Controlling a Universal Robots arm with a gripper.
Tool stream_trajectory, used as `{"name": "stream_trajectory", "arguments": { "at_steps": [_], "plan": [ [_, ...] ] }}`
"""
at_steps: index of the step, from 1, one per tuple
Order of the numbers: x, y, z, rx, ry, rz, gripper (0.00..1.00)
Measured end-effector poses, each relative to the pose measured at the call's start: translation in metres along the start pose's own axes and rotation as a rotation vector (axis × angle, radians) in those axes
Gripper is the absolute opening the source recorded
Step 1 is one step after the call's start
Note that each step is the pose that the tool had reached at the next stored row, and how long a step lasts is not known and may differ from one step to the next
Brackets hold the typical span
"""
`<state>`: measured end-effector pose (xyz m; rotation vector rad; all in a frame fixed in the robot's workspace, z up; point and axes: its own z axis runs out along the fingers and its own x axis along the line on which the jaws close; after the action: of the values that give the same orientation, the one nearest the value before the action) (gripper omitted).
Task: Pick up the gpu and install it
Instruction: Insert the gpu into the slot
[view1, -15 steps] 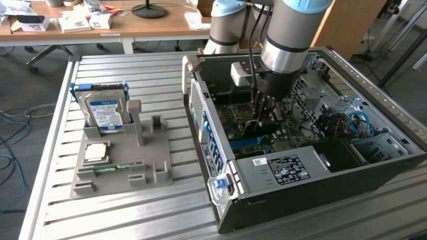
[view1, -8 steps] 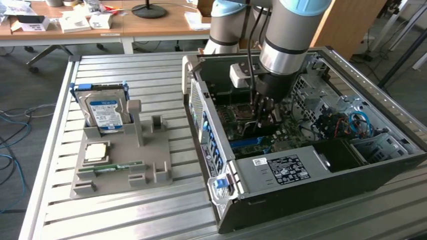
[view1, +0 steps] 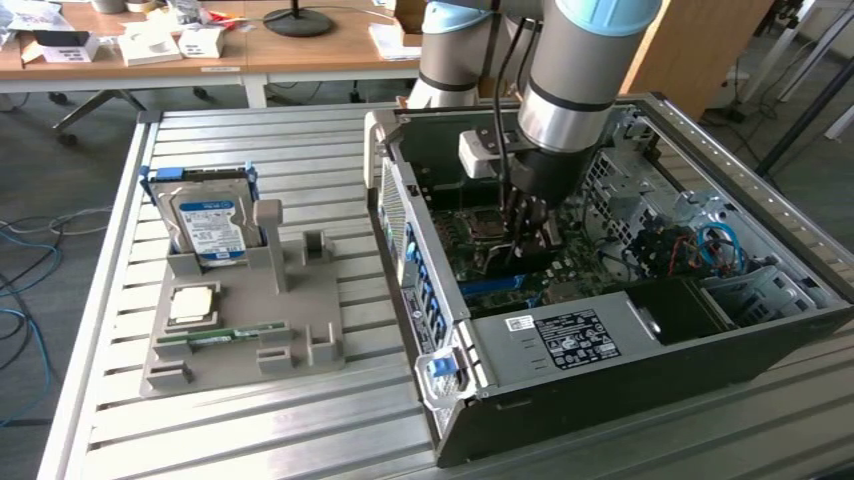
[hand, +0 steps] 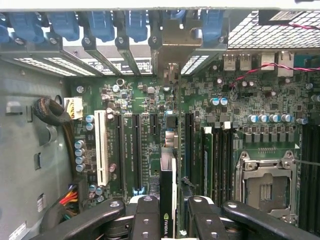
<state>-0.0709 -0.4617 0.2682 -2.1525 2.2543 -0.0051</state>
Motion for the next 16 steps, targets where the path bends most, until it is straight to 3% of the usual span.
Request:
{"name": "stream_trajectory", "arguments": {
  "at_steps": [16],
  "plan": [
    [0.0001,0.0021,0.0037,-0.0006,-0.0003,0.000,0.26]
  ]
}}
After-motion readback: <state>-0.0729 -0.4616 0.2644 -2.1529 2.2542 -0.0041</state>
